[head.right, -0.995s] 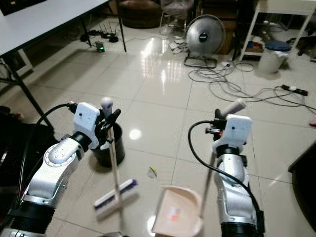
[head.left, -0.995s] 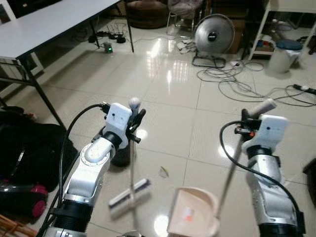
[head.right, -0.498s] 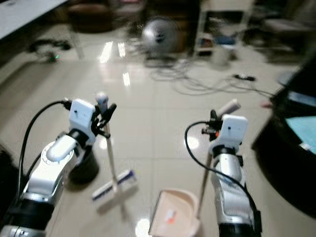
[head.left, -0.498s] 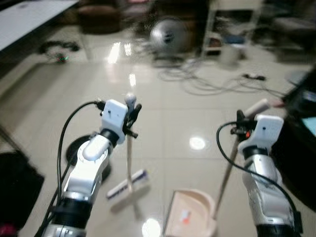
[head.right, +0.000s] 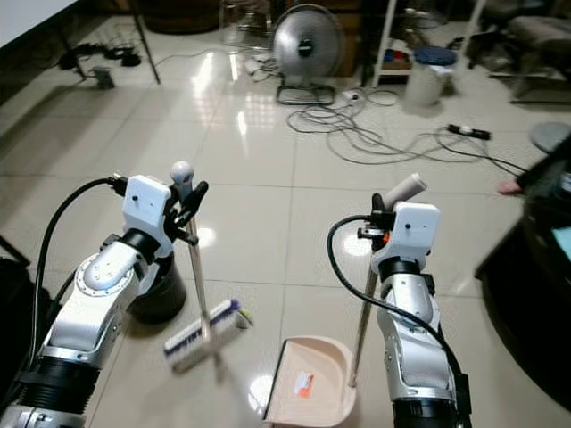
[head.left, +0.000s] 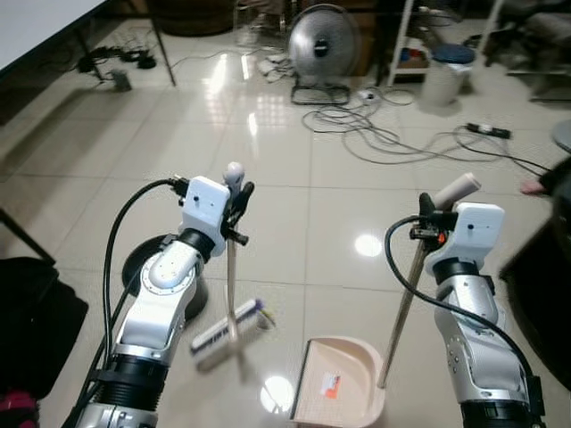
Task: Sweep floor
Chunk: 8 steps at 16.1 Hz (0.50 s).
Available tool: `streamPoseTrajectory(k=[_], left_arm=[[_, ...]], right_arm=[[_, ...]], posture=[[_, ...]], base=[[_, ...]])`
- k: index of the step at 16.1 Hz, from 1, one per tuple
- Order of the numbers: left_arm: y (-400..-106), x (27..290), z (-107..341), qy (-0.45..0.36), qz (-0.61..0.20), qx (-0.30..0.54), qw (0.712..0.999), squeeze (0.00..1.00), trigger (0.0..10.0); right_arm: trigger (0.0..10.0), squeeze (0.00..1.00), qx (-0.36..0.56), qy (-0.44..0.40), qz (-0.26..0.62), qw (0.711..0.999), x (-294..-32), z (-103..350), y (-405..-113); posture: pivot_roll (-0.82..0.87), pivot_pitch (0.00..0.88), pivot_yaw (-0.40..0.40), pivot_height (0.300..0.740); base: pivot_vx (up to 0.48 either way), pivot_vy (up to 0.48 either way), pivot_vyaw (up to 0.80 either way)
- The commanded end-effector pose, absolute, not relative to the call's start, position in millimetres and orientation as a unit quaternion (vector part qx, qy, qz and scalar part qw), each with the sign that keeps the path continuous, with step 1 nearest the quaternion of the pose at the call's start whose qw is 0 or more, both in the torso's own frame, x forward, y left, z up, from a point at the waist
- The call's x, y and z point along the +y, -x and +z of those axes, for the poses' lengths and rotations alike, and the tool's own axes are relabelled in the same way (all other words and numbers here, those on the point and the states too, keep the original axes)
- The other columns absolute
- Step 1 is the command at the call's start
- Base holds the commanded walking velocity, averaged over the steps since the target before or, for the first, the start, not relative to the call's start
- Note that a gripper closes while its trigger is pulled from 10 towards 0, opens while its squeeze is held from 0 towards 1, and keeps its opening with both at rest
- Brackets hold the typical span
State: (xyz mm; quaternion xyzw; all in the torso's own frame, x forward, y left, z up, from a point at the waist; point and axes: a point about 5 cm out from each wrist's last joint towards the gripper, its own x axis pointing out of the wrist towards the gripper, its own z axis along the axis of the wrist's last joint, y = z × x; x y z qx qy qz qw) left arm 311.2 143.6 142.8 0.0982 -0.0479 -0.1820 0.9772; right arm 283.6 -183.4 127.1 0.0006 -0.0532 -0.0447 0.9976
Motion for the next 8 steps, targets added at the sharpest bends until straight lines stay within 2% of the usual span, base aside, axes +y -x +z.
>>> streamPoseTrajectory(k=[1, 8], left_arm=[[-311.5, 146.8, 149.3, -0.103, -0.174, -0.068, 0.977, 0.00, 10.0], [-311.8, 144.5, 147.2, -0.101, -0.175, -0.065, 0.977, 0.00, 10.0]], right_arm=[[10.0, 0.00, -0.070, -0.002, -0.042, 0.997, -183.2, 136.7, -285.1], [10.0, 0.00, -0.066, 0.004, -0.040, 0.997, -184.0, 136.0, -285.0]], posture=[[0.03, 0.000, 0.030, 0.740], [0.03, 0.000, 0.030, 0.740]], base=[[0.379, 0.000, 0.00], [0.385, 0.000, 0.00]])
